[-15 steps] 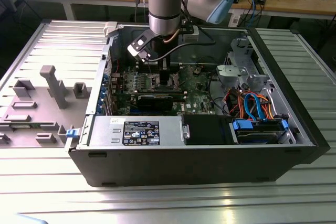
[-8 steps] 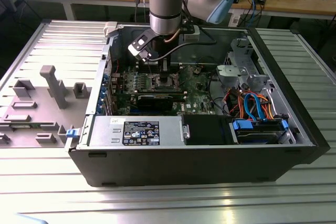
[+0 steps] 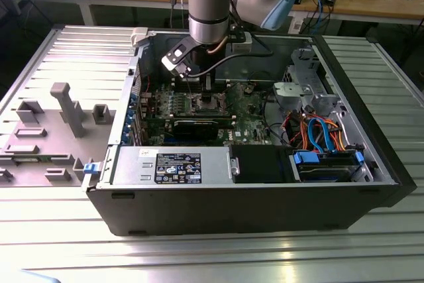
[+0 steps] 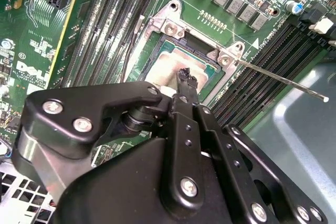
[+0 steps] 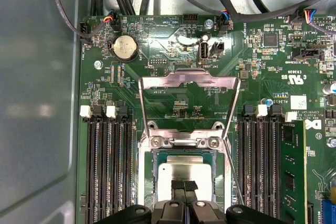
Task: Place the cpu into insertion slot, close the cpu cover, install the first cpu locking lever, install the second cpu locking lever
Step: 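Place the cpu into insertion slot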
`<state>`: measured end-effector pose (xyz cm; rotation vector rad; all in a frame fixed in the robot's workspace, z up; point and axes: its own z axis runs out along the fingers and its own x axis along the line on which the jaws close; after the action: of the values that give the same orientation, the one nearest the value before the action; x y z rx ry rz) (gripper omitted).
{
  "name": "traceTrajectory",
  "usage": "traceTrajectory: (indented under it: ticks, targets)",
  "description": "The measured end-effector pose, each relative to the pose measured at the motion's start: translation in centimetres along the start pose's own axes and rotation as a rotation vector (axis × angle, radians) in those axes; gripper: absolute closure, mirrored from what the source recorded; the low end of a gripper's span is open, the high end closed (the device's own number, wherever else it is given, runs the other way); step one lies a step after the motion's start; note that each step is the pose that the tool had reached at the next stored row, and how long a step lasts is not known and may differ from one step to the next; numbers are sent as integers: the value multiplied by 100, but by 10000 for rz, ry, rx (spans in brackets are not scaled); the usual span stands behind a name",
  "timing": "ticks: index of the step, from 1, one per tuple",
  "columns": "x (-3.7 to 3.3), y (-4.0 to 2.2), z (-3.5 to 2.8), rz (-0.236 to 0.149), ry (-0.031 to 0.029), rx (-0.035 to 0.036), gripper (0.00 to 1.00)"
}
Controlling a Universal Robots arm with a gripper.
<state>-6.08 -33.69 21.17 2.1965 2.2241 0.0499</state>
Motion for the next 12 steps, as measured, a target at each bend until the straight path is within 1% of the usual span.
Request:
traceTrajectory:
  ticks: [7,9,10,11,12]
  targets:
    - [-3,0,-9,-20,2,1,89]
    - [-2,3,-35,-21,1,2,89]
    - [-2,14,-36,-57,7,4,89]
    - [-3,37,-36,-109,7,35,89]
    - [-3,40,-36,-112,6,45,89]
